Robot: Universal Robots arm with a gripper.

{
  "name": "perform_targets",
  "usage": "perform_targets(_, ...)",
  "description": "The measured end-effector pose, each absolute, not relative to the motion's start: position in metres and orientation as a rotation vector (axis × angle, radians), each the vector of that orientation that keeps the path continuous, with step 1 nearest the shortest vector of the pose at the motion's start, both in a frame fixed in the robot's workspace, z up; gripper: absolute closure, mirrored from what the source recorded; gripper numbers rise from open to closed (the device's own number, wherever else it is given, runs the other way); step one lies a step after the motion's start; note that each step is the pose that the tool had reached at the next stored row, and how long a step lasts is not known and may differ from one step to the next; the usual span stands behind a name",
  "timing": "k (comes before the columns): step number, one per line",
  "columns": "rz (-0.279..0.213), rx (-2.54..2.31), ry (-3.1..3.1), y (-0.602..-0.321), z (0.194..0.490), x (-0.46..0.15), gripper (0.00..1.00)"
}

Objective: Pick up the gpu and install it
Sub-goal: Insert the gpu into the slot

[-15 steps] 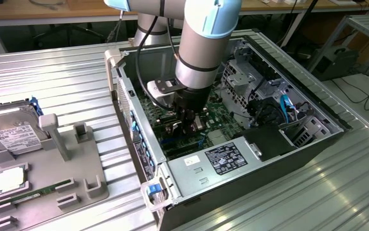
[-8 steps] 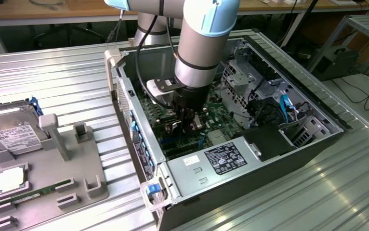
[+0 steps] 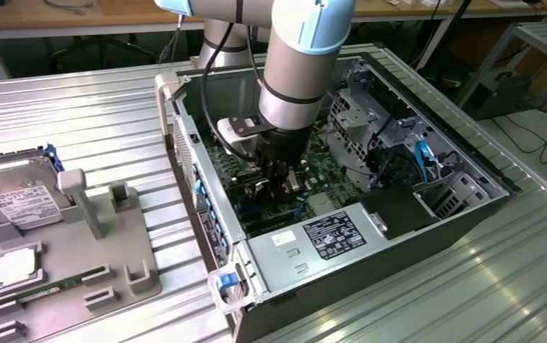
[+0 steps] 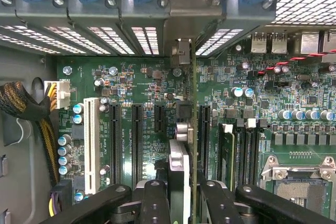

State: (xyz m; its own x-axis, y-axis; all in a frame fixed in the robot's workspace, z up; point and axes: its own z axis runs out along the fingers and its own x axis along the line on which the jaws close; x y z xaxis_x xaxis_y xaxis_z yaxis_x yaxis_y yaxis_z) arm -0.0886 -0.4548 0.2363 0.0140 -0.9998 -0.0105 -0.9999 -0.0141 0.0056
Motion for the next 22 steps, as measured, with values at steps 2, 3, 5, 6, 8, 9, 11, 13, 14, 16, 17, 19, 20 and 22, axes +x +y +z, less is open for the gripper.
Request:
perform_targets(2, 0.018, -2.235, 2.203, -0.4548, 0.2358, -0.0886, 0.72)
perform_targets(3, 0.018, -2.235, 2.203, -0.4548, 0.2349, -0.0886, 0.72)
perform_targets(5, 0.017, -2.235, 2.204, -0.4549, 0.2330, -0.0886, 0.72)
perform_targets(6, 0.018, -2.235, 2.203, -0.4548, 0.2318, -0.0886, 0.72)
perform_targets(8, 0.018, -2.235, 2.204, -0.4549, 0.2307, -0.0886, 0.72)
perform_targets(9, 0.018, -2.235, 2.204, -0.4548, 0.2307, -0.0887, 0.72)
perform_targets(11, 0.018, -2.235, 2.204, -0.4548, 0.2307, -0.0886, 0.72)
perform_targets(13, 0.018, -2.235, 2.203, -0.4548, 0.2305, -0.0886, 0.72)
perform_targets(14, 0.018, -2.235, 2.203, -0.4548, 0.2306, -0.0886, 0.72)
perform_targets(16, 0.018, -2.235, 2.203, -0.4548, 0.2305, -0.0886, 0.72)
perform_targets(17, 0.018, -2.235, 2.203, -0.4548, 0.2305, -0.0886, 0.72)
perform_targets(19, 0.018, -2.235, 2.203, -0.4548, 0.2305, -0.0886, 0.72)
perform_targets(20, 0.017, -2.234, 2.203, -0.4548, 0.2305, -0.0887, 0.72)
perform_targets(22, 0.017, -2.235, 2.204, -0.4549, 0.2293, -0.0887, 0.72)
